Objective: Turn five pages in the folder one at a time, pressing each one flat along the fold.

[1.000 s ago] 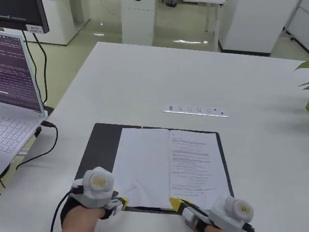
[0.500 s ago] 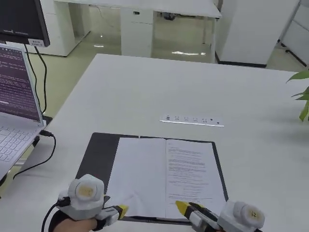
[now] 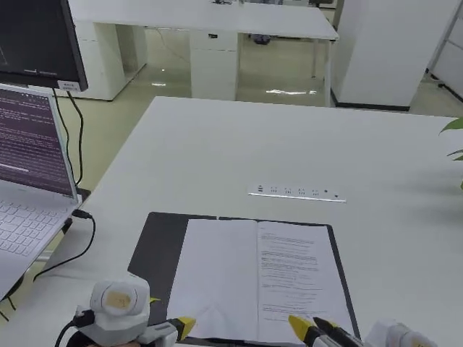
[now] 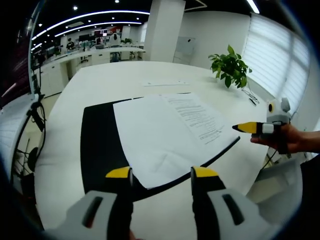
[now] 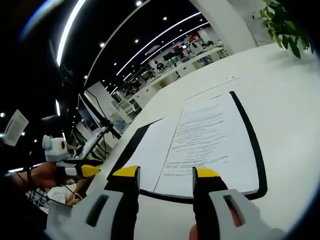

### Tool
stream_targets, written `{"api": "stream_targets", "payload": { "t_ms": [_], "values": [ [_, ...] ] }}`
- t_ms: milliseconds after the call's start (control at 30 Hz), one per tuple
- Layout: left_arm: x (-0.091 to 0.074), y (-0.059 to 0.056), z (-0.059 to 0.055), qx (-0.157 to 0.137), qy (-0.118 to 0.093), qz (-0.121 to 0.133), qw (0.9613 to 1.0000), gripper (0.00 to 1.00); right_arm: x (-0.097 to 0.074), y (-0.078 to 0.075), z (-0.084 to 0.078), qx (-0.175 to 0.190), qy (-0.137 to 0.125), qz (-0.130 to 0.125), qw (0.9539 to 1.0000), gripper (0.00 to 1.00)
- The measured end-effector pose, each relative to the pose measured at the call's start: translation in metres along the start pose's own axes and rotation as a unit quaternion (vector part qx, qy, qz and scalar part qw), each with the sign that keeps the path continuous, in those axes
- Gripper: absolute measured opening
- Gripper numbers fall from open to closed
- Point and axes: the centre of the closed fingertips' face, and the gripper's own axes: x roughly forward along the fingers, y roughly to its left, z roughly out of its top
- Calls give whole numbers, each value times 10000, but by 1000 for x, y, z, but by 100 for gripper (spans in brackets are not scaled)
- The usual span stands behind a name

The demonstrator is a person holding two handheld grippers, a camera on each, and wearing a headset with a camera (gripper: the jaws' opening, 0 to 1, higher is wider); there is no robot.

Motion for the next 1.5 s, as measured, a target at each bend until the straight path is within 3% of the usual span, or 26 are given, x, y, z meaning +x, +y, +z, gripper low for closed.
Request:
{"api": "stream_targets", "payload": {
  "t_ms": [300, 433, 700, 933, 1233, 1500],
  "values": [
    [-25, 6, 13, 90, -210, 108, 9997, 48, -17, 3, 5, -294, -7, 23, 9996, 47],
    [-36, 8, 18, 207, -292, 148, 9992, 49, -24, 10, 7, -589, 23, 58, 9982, 51],
    [-53, 9, 23, 394, -392, 222, 9982, 52, -41, 17, 8, -1133, 141, 13, 9935, 53],
    [-70, 11, 17, 447, -506, 315, 9972, 57, -61, 17, 4, -1490, 284, -23, 9884, 58],
    [-77, 0, 16, 179, -731, 374, 9965, 64, -76, 8, -4, -1301, 301, -78, 9910, 59],
    [-68, -14, 13, 271, -588, 261, 9976, 65, -79, 2, -5, -1140, 287, -110, 9930, 59]
  ]
}}
